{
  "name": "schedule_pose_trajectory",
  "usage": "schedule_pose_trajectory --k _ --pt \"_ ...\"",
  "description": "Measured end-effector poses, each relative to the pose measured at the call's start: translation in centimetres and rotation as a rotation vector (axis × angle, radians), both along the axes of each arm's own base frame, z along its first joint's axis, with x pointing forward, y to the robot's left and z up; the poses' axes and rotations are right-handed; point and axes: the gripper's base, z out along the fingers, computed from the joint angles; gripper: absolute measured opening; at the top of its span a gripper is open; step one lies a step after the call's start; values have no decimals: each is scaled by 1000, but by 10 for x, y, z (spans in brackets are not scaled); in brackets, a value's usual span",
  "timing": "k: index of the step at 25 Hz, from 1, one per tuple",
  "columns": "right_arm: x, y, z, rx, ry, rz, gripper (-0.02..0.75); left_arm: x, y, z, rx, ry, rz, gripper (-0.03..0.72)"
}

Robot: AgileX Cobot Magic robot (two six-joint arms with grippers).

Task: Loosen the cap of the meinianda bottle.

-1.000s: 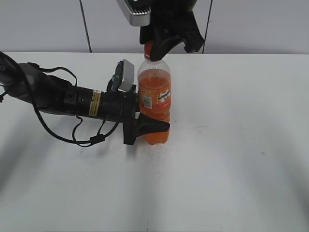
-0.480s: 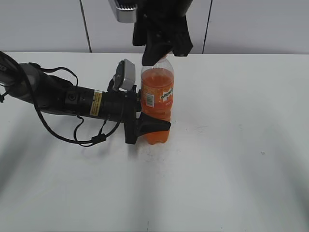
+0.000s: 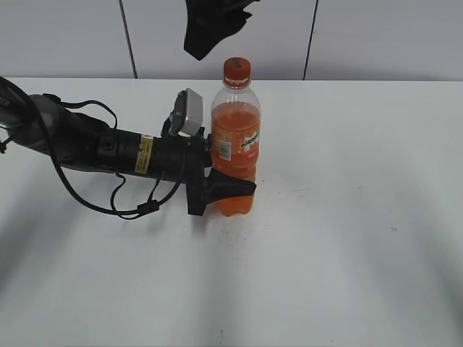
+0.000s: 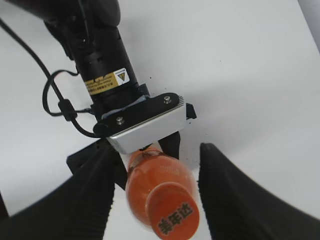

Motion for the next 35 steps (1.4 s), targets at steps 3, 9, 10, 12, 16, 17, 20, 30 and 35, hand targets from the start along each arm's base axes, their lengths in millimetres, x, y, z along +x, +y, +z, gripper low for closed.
schedule_pose_trajectory --k 3,9,10,12,16,17,20,30,35 --pt "2 -3 -1 26 81 -213 407 0 0 0 0 0 0 395" --pt "8 -17 5 67 142 -656 407 0 0 0 0 0 0 395" --pt "5 -19 9 85 155 -687 407 0 0 0 0 0 0 395" --pt "-1 -22 16 127 194 -748 407 0 0 0 4 -1 3 395" --pt "-8 -27 16 167 270 -875 407 1 0 0 14 -2 13 395" --pt "-8 -27 13 167 288 -903 407 1 0 0 16 -1 14 395" --pt "-8 -27 6 174 338 -988 407 1 0 1 20 -2 19 395" --pt "-8 -27 3 228 416 -1152 407 2 0 1 24 -3 23 395" --pt "-6 -17 -11 204 441 -1178 407 2 0 1 22 -4 25 395"
